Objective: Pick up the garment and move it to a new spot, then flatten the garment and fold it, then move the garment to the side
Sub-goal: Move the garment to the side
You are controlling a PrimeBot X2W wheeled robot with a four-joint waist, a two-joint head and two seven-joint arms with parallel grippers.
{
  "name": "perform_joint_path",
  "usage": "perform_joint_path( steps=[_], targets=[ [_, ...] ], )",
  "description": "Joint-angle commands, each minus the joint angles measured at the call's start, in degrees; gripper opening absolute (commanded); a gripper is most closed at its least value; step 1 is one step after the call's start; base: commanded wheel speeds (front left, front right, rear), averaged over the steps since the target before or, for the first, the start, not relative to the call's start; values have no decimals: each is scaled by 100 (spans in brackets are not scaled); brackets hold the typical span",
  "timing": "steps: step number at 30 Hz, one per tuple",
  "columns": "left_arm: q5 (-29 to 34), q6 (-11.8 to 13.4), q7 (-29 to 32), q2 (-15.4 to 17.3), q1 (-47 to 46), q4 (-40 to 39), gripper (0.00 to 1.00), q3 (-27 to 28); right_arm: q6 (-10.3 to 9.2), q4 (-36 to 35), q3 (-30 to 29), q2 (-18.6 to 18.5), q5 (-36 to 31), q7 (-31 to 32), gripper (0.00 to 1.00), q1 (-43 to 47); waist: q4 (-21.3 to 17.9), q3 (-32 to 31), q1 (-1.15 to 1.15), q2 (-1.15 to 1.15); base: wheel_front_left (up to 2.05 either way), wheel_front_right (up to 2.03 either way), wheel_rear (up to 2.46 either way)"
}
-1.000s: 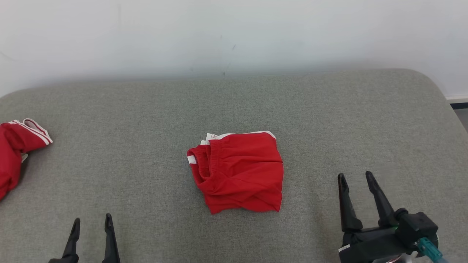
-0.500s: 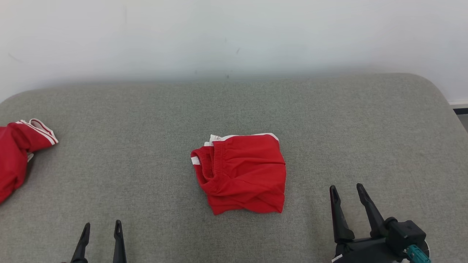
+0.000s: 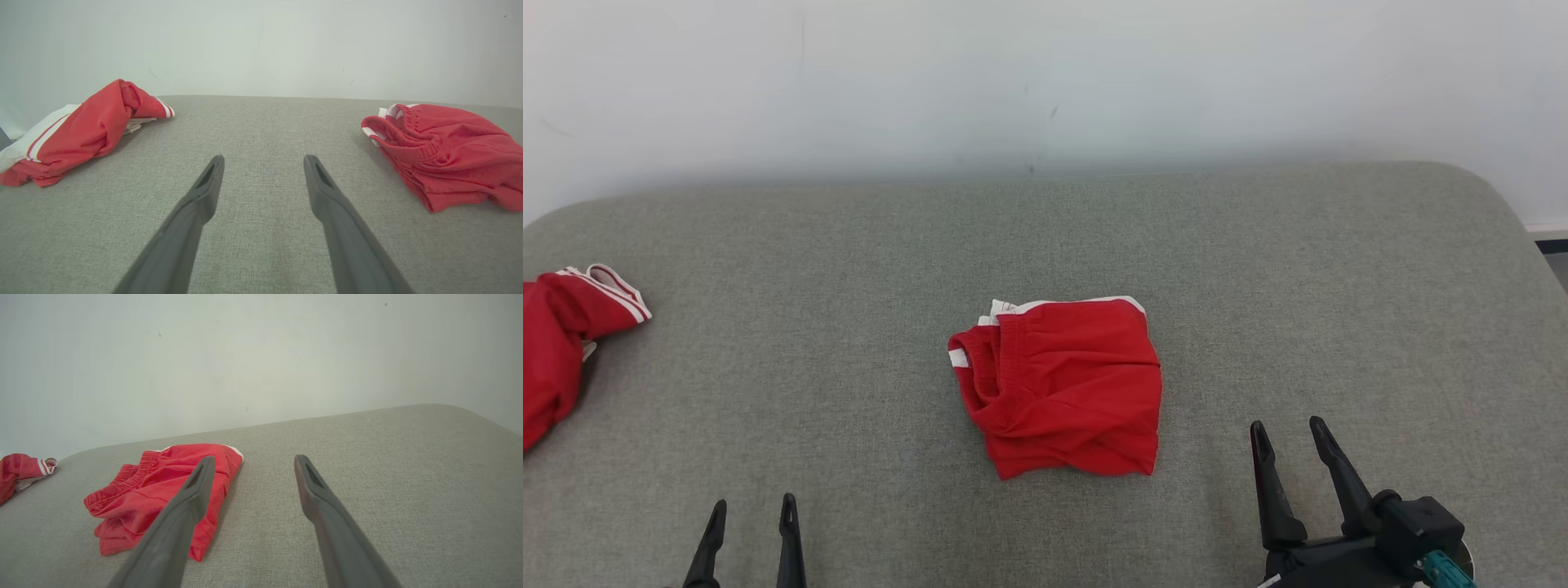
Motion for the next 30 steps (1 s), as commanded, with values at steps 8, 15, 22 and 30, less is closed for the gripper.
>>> perform_joint_path(
  steps=[8, 15, 22, 30],
  targets=[
    [-17, 8, -18, -3, 11, 24, 100, 5, -14, -1, 10, 19, 26, -1, 100, 49, 15, -5, 0, 0, 0, 0, 0],
    [-24, 8, -18, -4, 28, 32, 100, 1, -14, -18, 13, 19, 4, -1, 100, 75, 38, -11, 0, 0, 0, 0, 0],
    [-24, 4, -18, -4, -14, 24, 100, 5, -14, 62, 101, 19, -95, -2, 100, -99, 85, 26, 0, 0, 0, 0, 0],
    [-79, -5, -18, -4, -167, 40, 100, -104, -14, 1249, 519, 18, -135, 0, 100, -1363, 300, 230, 0, 0, 0, 0, 0]
  ],
)
